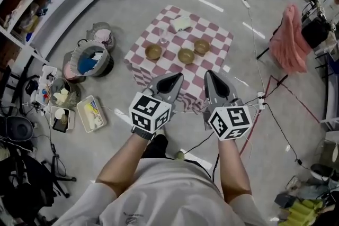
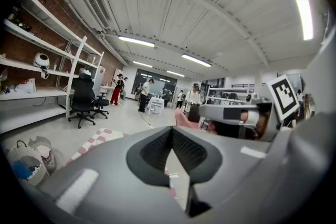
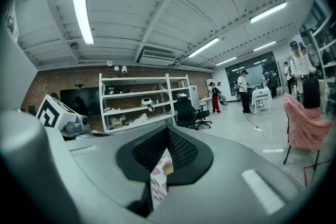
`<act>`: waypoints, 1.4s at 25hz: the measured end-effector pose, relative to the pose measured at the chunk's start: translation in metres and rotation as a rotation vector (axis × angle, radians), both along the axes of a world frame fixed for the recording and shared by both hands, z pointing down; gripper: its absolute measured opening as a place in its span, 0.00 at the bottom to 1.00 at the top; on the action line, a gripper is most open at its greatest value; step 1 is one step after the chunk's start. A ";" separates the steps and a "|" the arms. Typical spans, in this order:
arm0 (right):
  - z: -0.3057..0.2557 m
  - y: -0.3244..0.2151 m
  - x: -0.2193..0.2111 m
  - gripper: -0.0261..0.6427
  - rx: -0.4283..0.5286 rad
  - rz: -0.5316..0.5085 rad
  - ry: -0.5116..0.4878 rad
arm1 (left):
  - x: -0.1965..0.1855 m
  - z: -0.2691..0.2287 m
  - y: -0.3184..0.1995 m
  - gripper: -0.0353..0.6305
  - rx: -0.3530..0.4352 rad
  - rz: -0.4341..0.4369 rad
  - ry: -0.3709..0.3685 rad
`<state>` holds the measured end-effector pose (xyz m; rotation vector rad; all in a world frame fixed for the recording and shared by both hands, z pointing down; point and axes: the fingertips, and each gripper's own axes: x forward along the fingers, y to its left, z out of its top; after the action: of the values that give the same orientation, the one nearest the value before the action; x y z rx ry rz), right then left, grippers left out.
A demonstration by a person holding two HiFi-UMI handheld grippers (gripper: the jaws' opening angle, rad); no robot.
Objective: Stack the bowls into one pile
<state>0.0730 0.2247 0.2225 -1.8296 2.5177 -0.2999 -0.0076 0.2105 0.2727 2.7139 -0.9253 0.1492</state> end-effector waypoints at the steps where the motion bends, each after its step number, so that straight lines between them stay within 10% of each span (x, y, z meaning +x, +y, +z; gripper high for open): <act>1: 0.005 -0.010 0.000 0.06 -0.010 0.012 -0.001 | 0.001 0.007 -0.011 0.06 -0.001 0.014 -0.017; 16: 0.078 -0.088 0.019 0.06 -0.147 0.175 -0.050 | 0.044 0.114 -0.092 0.06 0.002 0.256 -0.261; 35: 0.199 -0.212 0.078 0.06 -0.308 0.068 -0.139 | 0.107 0.310 -0.174 0.06 -0.002 0.411 -0.717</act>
<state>0.1511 0.0127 0.4211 -1.9079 2.4184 -0.8230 0.0994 0.0365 0.5831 2.8335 -0.4777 1.2559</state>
